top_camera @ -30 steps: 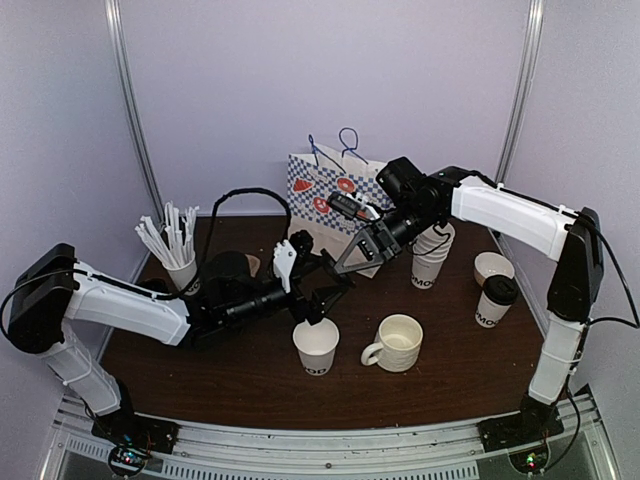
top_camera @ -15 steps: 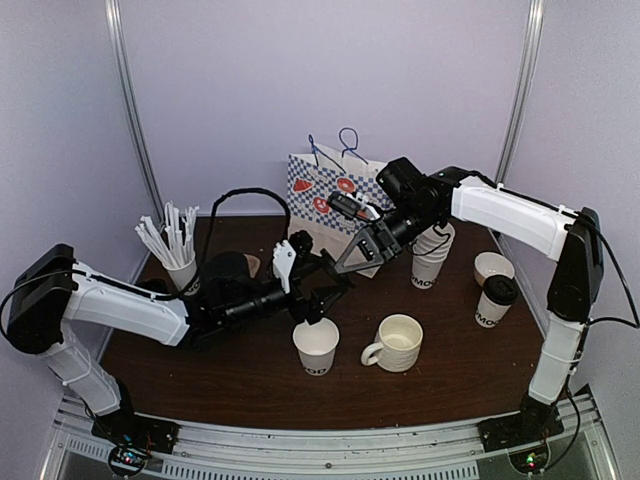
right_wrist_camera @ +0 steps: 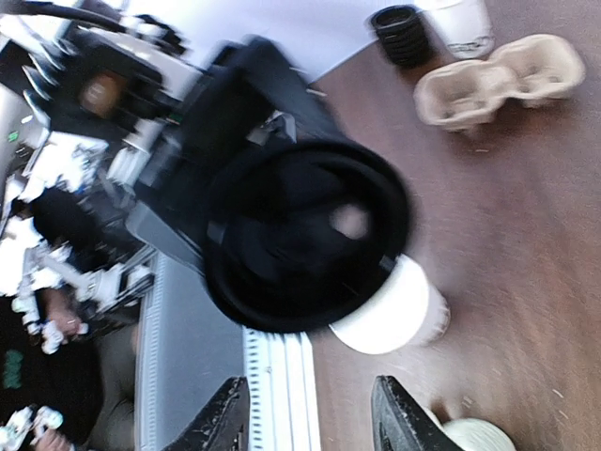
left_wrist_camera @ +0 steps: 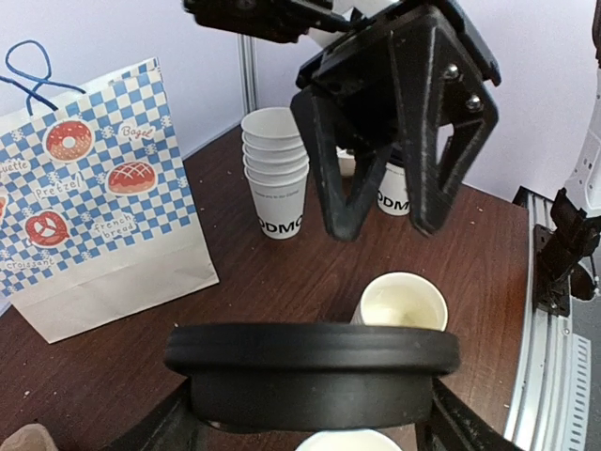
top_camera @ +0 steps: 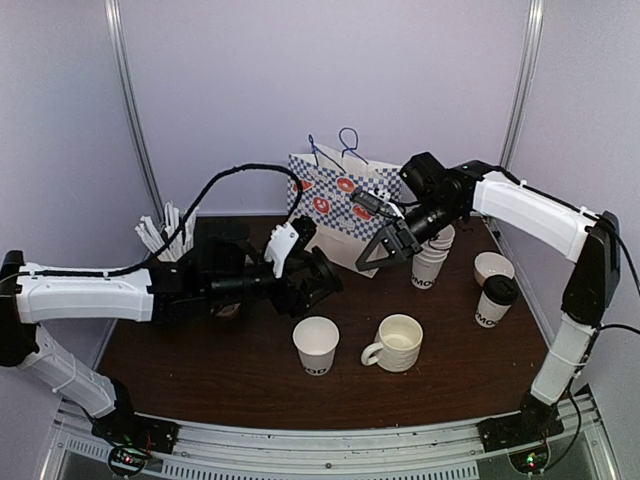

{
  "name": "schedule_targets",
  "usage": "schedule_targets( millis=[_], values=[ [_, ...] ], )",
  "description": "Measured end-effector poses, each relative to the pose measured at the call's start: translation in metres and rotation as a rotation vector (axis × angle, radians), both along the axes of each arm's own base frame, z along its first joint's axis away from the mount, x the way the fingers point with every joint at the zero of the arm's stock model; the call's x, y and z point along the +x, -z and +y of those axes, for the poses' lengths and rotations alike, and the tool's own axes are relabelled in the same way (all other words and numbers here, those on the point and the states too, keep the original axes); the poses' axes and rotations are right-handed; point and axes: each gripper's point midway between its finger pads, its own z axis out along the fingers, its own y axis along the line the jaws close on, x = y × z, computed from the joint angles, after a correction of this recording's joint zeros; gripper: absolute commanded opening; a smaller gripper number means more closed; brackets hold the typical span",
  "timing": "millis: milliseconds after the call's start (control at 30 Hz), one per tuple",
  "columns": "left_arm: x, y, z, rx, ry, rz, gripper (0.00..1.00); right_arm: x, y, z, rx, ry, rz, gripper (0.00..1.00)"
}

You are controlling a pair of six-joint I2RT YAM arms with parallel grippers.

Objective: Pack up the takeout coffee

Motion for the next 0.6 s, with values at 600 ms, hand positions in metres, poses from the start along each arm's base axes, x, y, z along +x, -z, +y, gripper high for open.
schedule_targets(
  millis=[600],
  values=[
    [-0.041, 0.024, 0.067, 0.670, 0.019, 0.382, 0.76, 0.052, 0.014, -0.068, -0.142, 0.300, -0.169, 0.49]
  ],
)
